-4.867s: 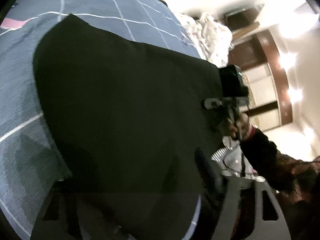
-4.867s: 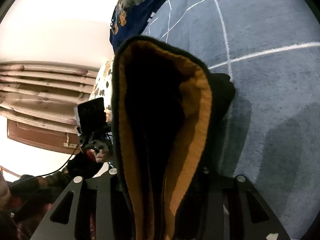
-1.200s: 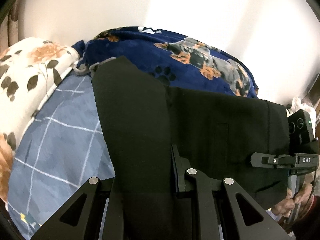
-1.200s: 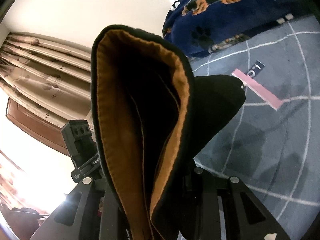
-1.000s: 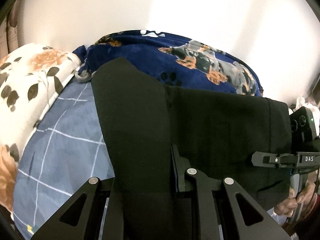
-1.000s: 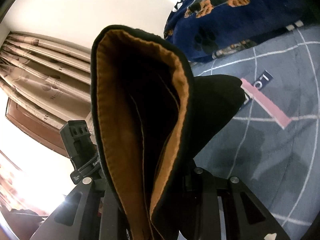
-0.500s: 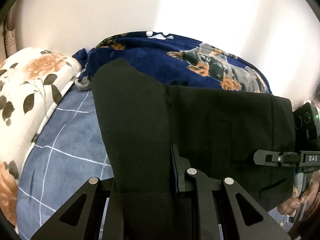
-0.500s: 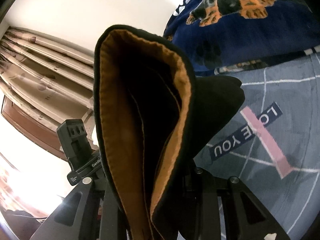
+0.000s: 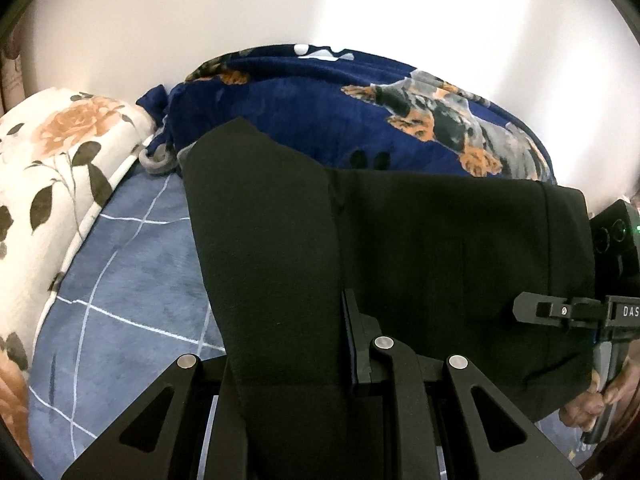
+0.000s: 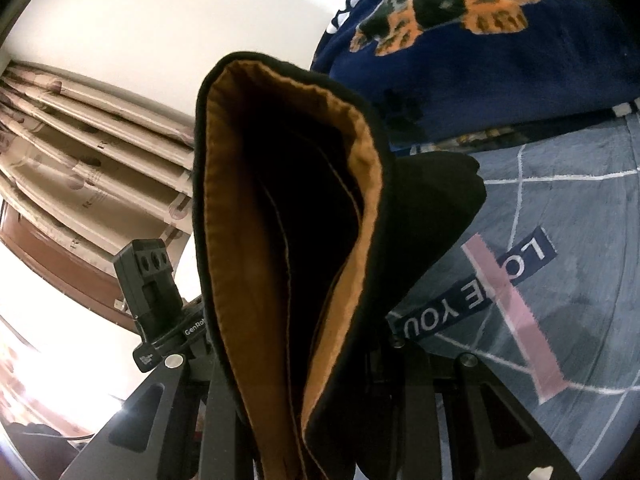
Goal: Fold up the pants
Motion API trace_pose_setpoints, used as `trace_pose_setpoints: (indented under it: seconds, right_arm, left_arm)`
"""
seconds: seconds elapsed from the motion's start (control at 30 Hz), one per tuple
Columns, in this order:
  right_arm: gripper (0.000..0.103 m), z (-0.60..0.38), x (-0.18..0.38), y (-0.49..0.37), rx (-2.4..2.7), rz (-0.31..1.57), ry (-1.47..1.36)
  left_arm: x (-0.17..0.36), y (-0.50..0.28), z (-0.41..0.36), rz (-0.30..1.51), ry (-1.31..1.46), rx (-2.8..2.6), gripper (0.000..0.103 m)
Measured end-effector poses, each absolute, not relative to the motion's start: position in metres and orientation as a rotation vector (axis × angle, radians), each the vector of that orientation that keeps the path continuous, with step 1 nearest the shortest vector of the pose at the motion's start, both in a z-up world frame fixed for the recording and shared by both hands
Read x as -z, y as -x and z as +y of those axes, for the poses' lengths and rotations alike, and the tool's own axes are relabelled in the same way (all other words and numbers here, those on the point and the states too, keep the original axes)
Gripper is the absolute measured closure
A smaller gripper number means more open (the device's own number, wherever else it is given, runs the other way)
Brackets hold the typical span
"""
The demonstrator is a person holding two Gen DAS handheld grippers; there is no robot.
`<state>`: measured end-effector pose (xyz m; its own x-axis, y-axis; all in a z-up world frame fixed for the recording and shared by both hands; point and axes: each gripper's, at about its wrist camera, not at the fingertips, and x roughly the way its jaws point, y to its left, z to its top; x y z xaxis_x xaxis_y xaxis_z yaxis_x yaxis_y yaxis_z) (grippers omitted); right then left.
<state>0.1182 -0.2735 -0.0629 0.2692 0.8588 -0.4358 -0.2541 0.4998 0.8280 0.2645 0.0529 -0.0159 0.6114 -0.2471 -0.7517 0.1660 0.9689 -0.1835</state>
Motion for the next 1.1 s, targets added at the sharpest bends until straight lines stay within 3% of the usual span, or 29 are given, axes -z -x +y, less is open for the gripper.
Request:
trace_pose_setpoints:
  seconds: [1.1]
  right_arm:
    - [0.077, -0.284, 0.086, -0.133, -0.798, 1.040, -0.751]
  left_arm:
    - [0.048, -0.283, 0.065, 0.931, 0.130, 0.215, 0.082]
